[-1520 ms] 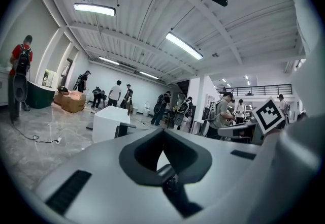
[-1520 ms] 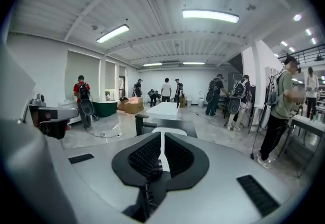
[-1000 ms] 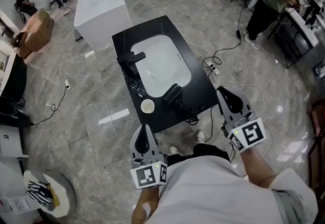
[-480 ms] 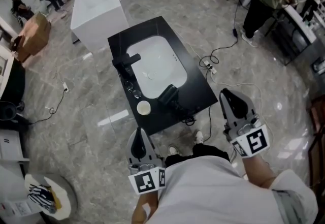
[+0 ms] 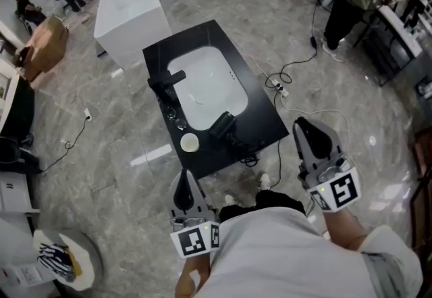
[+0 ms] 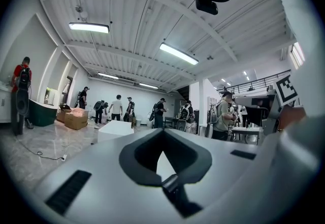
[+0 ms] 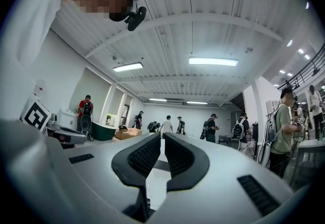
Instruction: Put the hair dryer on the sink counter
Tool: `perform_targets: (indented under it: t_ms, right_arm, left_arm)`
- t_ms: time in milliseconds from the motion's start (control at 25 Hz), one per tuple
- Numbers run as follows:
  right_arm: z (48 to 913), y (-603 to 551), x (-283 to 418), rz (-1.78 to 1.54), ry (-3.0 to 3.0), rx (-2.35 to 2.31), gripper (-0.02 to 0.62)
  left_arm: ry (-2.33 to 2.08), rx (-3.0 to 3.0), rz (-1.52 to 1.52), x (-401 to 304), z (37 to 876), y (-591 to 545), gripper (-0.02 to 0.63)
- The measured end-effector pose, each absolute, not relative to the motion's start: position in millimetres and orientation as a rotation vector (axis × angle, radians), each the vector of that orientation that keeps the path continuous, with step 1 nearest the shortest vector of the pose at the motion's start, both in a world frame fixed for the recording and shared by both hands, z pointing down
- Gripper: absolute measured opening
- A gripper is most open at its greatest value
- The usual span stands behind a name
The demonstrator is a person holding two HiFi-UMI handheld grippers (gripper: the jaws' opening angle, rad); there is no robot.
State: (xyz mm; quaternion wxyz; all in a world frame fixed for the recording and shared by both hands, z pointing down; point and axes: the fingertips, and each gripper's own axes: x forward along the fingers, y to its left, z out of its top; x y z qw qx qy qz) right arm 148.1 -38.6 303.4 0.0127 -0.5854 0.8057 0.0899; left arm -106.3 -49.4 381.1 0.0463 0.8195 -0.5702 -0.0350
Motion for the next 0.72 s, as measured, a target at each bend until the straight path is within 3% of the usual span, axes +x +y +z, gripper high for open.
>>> perform_targets:
  t_ms: [720]
  right_arm:
    - [302,-42,156,0.275,2.516,-1.808,0.048]
  left_arm:
    - [-1.726,2.494,-0.096,-94,383,-53,0.002]
